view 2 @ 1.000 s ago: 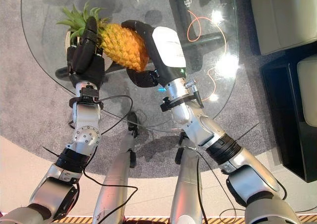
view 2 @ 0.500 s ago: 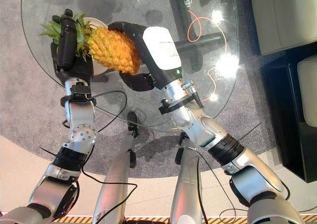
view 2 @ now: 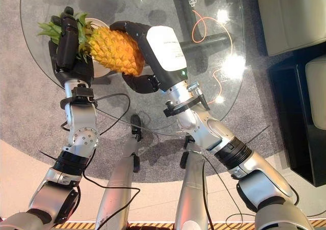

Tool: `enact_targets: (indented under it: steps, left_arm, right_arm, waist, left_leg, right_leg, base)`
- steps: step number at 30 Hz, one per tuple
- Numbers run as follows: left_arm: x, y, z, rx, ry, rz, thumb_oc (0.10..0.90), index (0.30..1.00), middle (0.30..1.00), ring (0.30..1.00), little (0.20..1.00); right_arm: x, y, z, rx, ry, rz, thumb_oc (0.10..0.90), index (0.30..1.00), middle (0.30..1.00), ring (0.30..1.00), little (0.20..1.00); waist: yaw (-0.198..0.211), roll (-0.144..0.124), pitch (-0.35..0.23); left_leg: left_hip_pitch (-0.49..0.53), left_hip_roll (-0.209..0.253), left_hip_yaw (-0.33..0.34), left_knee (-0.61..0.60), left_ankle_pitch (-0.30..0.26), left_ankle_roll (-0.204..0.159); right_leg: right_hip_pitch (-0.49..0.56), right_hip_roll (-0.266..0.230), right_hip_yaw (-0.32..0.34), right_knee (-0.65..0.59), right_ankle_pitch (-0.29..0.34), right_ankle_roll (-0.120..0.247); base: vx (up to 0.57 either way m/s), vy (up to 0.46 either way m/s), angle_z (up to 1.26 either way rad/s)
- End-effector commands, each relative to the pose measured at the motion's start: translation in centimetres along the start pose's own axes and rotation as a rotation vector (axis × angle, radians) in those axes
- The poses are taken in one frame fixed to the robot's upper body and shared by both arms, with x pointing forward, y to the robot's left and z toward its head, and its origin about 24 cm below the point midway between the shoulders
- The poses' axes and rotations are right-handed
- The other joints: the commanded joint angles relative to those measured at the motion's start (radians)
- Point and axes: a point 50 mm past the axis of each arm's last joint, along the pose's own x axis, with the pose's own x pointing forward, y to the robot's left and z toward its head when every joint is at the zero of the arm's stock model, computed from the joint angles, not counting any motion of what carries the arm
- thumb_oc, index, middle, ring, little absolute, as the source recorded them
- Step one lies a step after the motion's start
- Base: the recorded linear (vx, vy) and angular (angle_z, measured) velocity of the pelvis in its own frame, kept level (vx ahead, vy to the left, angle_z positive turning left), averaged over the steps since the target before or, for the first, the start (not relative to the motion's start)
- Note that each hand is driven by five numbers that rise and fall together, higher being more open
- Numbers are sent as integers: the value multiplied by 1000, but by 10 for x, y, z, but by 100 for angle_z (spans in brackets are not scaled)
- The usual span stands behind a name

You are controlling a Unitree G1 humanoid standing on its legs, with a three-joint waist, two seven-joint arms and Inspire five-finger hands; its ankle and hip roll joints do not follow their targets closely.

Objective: Pick up the fruit to the plate

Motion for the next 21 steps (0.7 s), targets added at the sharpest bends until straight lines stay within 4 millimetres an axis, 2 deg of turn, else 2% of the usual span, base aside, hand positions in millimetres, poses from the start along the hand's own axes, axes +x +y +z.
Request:
enact_targets:
  steps: [1, 8, 21]
  left_arm:
    - [16, -65, 53, -7, -321, -353, 100, 300, 300, 300, 200]
    - [15, -56, 67, -42, -451, -238, 100, 300, 300, 300, 200]
    - [15, -61, 82, -55, -634, -88, 100, 300, 300, 300, 200]
  right_arm:
    - [30, -36, 40, -5, -242, -174, 800, 900, 900, 900, 900]
    - [28, -37, 36, -16, -224, -193, 800, 900, 900, 900, 900]
    - [33, -36, 36, -15, -218, -207, 800, 900, 900, 900, 900]
  waist:
    - [-3, 2, -18]
    - [-8, 0, -18]
    - [-9, -6, -18]
  left_leg:
    - [37, -67, 38, 53, -123, 14]
    - [38, -67, 36, 51, -126, 14]
    - [26, -62, 37, 44, -116, 10]
  right_leg:
    - [100, 42, -73, -225, 100, 9]
    - [99, 46, -66, -224, 95, 6]
    - [91, 48, -65, -231, 102, 5]
  base:
    - [0, 0, 0]
    - [0, 0, 0]
    - [0, 0, 0]
